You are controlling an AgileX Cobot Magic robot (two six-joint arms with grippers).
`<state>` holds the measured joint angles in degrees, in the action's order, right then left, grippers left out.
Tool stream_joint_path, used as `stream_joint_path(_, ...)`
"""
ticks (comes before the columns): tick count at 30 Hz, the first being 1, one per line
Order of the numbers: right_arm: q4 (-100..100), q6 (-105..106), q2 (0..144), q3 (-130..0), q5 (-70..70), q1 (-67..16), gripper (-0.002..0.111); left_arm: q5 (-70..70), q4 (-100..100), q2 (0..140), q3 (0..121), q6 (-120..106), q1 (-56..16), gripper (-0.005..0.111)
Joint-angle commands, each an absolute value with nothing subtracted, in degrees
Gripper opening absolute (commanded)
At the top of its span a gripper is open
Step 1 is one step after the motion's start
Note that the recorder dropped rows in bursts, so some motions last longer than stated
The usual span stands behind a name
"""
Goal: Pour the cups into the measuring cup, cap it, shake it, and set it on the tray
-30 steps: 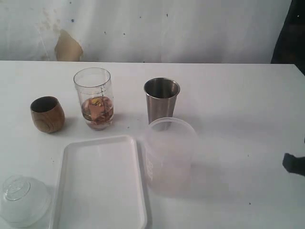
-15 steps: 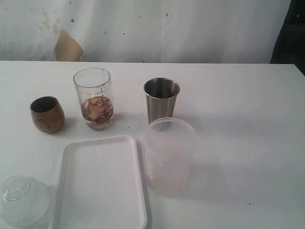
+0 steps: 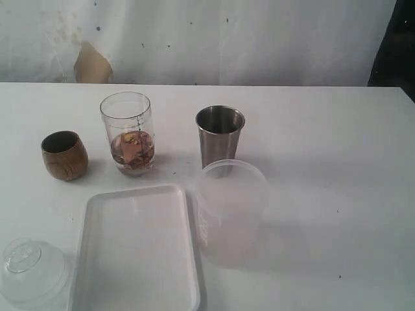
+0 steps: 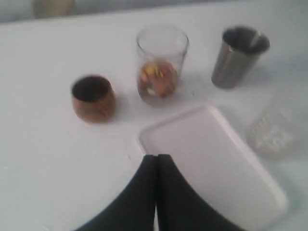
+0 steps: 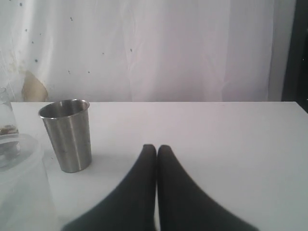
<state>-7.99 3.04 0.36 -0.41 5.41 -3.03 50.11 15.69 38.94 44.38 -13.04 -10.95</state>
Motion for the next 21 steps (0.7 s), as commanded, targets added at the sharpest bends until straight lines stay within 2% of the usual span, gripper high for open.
stream_joint_path(1, -7.8, 2.8, 0.0, 0.0, 5.2, -3.6, 0.0, 58.1, 13.9, 49.8, 46.7, -14.3, -16.4, 0.0)
stream_joint_path(5, -7.8, 2.8, 0.0, 0.0, 5.2, -3.6, 0.0, 59.5, 12.0, 57.7, 46.8, -14.3, -20.0, 0.0)
stream_joint_path(8, -7.8, 2.8, 0.0, 0.0, 5.2, -3.6, 0.0, 59.4, 9.4, 63.0, 47.0, -13.1, -22.6, 0.012)
stream_joint_path(11, -7.8, 2.8, 0.0, 0.0, 5.2, -3.6, 0.0, 61.1, 4.6, 67.4, 48.3, -8.7, -24.3, 0.035)
stream_joint_path(14, -7.8, 2.8, 0.0, 0.0, 5.1, -3.6, 0.0, 62.2, 1.2, 71.1, 49.2, -5.5, -24.7, 0.064)
stream_joint_path(16, -7.8, 2.8, 0.0, 0.0, 5.1, -3.8, 0.0, 61.2, -1.2, 73.3, 49.3, -4.6, -24.7, 0.075)
stream_joint_path(21, -7.8, 2.8, 0.0, 0.0, 5.1, -4.9, 0.0, 57.5, -4.0, 76.8, 49.3, -2.7, -24.7, 0.076)
